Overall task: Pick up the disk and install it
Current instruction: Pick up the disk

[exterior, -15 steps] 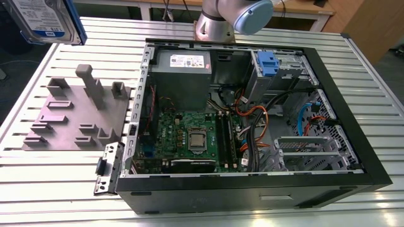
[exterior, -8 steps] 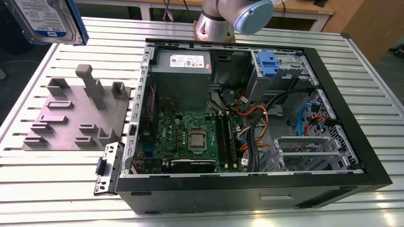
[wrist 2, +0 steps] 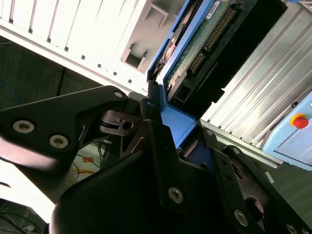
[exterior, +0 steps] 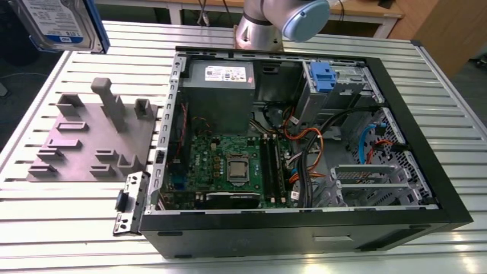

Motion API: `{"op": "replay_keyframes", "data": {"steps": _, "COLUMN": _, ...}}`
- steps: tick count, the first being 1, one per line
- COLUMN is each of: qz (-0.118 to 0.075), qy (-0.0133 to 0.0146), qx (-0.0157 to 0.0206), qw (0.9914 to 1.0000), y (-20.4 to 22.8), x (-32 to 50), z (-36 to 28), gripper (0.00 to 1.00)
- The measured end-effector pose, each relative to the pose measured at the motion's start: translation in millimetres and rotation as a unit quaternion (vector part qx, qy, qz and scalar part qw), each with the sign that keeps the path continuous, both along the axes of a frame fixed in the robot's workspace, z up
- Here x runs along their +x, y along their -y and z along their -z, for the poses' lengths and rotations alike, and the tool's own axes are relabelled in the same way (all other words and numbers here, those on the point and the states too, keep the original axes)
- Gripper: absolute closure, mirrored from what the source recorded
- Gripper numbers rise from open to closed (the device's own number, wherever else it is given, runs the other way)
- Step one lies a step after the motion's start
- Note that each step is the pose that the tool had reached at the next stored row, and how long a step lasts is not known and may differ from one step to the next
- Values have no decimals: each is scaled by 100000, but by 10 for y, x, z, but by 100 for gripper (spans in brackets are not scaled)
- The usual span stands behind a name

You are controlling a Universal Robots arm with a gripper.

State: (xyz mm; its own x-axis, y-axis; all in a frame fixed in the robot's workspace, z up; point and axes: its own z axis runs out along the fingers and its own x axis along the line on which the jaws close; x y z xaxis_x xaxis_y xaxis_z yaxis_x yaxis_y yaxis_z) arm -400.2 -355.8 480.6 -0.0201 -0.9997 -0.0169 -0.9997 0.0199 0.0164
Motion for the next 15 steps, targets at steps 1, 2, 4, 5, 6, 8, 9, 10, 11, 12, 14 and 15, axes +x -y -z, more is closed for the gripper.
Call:
{"op": "replay_keyframes", "data": {"steps": 1, "qz": -3, "qy": 5, "qx": 0, "qw": 100000, "y": 2, "x": 4, "z": -1, "gripper": 64}}
{"op": "replay_keyframes", "data": {"steps": 2, "qz": -8, "qy": 3, "qx": -3, "qw": 100000, "y": 7, "x": 6, "z": -1, "gripper": 64}}
{"op": "replay_keyframes", "data": {"steps": 4, "qz": -5, "qy": -11, "qx": -12, "qw": 100000, "y": 27, "x": 10, "z": -3, "gripper": 64}}
{"op": "replay_keyframes", "data": {"steps": 5, "qz": -4, "qy": -5, "qx": -10, "qw": 100000, "y": 42, "x": 12, "z": -2, "gripper": 64}}
{"op": "replay_keyframes", "data": {"steps": 6, "qz": -2, "qy": 1, "qx": -7, "qw": 100000, "y": 60, "x": 14, "z": -2, "gripper": 64}}
{"op": "replay_keyframes", "data": {"steps": 8, "qz": -4, "qy": -9, "qx": -10, "qw": 100000, "y": 97, "x": 19, "z": -3, "gripper": 64}}
{"op": "replay_keyframes", "data": {"steps": 9, "qz": -2, "qy": -7, "qx": -7, "qw": 100000, "y": 108, "x": 21, "z": -3, "gripper": 64}}
{"op": "replay_keyframes", "data": {"steps": 10, "qz": -3, "qy": -3, "qx": -7, "qw": 100000, "y": 113, "x": 24, "z": -2, "gripper": 64}}
{"op": "replay_keyframes", "data": {"steps": 11, "qz": -5, "qy": -2, "qx": -6, "qw": 100000, "y": 116, "x": 28, "z": -2, "gripper": 64}}
{"op": "replay_keyframes", "data": {"steps": 12, "qz": -2, "qy": -1, "qx": -6, "qw": 100000, "y": 117, "x": 33, "z": -2, "gripper": 64}}
{"op": "replay_keyframes", "data": {"steps": 14, "qz": -4, "qy": -7, "qx": -10, "qw": 100000, "y": 118, "x": 56, "z": -3, "gripper": 64}}
{"op": "replay_keyframes", "data": {"steps": 15, "qz": -4, "qy": -4, "qx": -8, "qw": 100000, "y": 118, "x": 71, "z": -2, "gripper": 64}}
